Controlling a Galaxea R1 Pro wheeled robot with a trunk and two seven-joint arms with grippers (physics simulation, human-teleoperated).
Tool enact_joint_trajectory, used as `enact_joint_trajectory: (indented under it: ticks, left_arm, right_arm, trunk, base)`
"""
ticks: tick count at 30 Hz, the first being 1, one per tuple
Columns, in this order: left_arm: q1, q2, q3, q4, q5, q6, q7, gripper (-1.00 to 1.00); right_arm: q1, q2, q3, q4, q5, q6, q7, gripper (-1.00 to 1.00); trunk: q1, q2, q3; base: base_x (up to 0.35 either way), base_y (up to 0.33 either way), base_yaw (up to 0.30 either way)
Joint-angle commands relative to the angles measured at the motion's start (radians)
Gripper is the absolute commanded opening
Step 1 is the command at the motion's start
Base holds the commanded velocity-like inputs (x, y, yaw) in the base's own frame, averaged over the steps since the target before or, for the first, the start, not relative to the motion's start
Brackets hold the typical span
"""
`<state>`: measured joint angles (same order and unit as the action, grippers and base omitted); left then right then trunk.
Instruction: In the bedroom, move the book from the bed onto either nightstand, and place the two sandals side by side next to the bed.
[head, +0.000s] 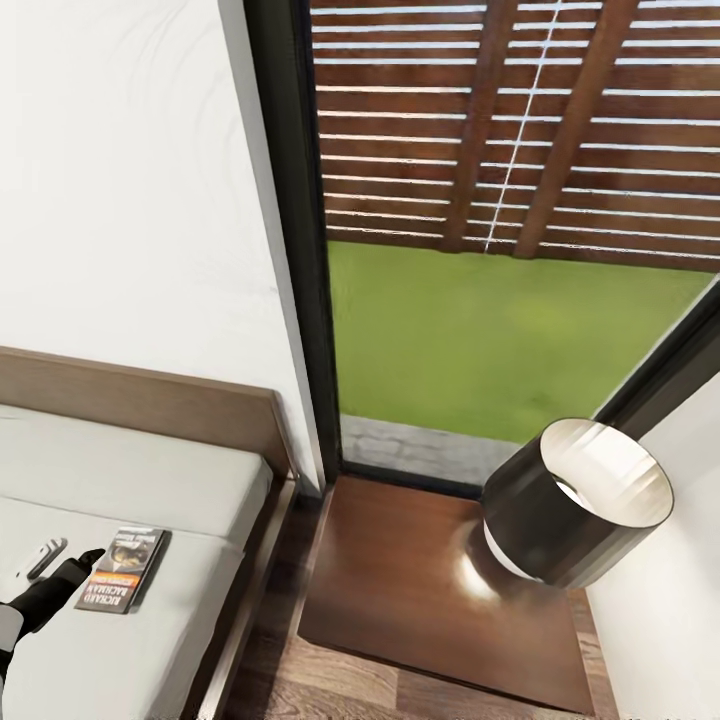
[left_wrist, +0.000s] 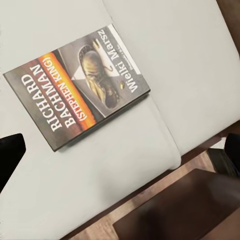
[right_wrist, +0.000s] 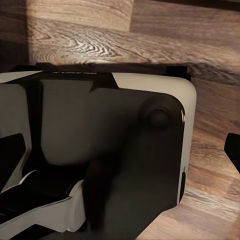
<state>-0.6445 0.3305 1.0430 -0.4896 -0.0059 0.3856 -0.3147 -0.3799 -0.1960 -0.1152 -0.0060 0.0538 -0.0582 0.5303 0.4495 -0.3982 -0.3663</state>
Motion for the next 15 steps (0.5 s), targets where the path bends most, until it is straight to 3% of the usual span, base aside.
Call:
enact_joint_trajectory:
  ticks: [1,15]
  left_arm:
    - [-0.001,-0.001,0.008,-0.001,0.000,0.009,-0.006,1.00]
    - [-0.002,-0.001,0.008,-0.001,0.000,0.009,-0.005,1.00]
  right_arm:
    - [-0.001,0.000,-0.008,0.001,0.006,-0.003,0.004,1.00]
    - [-0.001,0.000,-0.008,0.001,0.008,-0.003,0.004,1.00]
  trunk:
    - [0.000,-0.002,-0.003]
    - [0.000,-0.002,-0.025]
  base:
    - [0.000,0.000,0.000]
    - [0.000,0.000,0.000]
